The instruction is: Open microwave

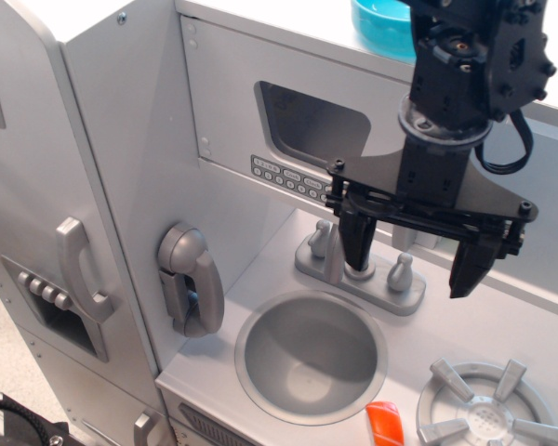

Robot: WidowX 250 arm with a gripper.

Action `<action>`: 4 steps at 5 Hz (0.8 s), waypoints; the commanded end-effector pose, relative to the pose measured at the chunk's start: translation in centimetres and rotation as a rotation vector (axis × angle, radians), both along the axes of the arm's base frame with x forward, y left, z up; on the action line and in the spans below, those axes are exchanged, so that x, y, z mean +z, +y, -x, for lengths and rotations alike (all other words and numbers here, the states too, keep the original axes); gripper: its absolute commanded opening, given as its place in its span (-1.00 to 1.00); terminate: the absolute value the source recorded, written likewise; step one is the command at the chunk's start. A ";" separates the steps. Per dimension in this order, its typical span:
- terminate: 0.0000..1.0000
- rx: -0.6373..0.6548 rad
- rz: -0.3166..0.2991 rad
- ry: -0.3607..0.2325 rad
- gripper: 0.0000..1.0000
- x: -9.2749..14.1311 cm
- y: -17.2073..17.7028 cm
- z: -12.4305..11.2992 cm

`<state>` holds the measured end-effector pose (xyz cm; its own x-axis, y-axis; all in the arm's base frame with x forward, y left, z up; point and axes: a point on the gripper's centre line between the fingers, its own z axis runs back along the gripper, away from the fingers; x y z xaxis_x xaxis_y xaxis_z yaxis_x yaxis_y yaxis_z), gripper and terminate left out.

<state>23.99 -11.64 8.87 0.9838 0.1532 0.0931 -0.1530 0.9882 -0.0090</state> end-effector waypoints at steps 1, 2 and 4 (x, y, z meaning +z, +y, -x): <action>-1.00 0.000 0.000 0.000 1.00 0.0 0.0 0.0; -1.00 -0.034 0.002 -0.051 1.00 0.8 0.9 -1.5; -1.00 -0.069 0.022 -0.128 1.00 0.6 2.8 -4.6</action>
<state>28.14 -8.74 8.52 0.9779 0.0898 0.1890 -0.0849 0.9958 -0.0339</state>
